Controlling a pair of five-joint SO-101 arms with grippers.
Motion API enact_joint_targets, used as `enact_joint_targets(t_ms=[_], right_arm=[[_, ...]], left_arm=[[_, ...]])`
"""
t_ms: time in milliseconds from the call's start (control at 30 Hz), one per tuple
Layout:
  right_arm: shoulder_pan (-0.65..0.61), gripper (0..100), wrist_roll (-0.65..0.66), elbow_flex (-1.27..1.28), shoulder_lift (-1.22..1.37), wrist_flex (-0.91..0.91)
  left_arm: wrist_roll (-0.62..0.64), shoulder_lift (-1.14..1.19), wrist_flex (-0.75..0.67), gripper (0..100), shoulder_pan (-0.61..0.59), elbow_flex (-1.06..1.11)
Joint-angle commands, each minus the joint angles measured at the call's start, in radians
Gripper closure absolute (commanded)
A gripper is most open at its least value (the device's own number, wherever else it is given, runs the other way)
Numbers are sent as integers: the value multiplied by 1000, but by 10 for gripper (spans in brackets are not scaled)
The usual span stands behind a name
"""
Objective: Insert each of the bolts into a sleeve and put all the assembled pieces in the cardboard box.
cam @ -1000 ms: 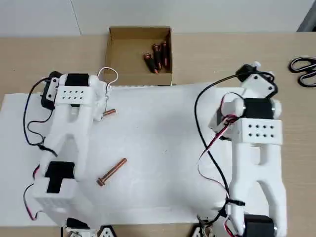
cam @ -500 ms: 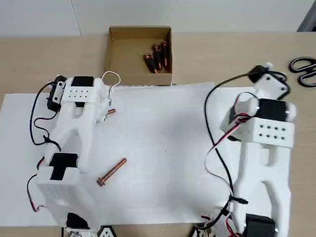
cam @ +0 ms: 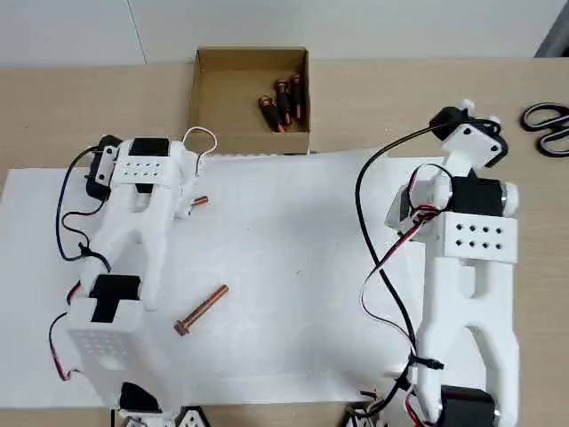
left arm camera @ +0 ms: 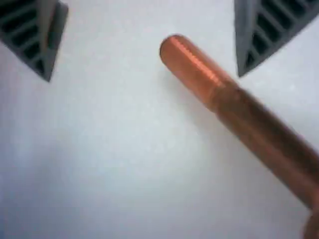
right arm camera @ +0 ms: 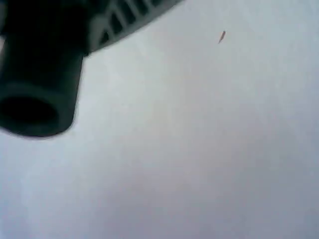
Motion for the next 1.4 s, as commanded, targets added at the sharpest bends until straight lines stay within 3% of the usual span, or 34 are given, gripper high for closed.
enact_joint_targets(t_ms=[0, 267, 867, 1167, 1367], right_arm=[[-10, 996, 9, -37, -25, -19], [-10, 996, 8, -37, -25, -19], [-10, 996, 6, -43, -10, -19], [-10, 996, 5, -43, -10, -19], [-10, 996, 5, -43, -10, -19]], left_arm=[[0, -8, -12, 768, -2, -4], [-2, -8, -14, 768, -64, -4], [-3, 41, -51, 768, -69, 71], [-3, 127, -91, 768, -187, 61], [-3, 121, -86, 771, -193, 61]])
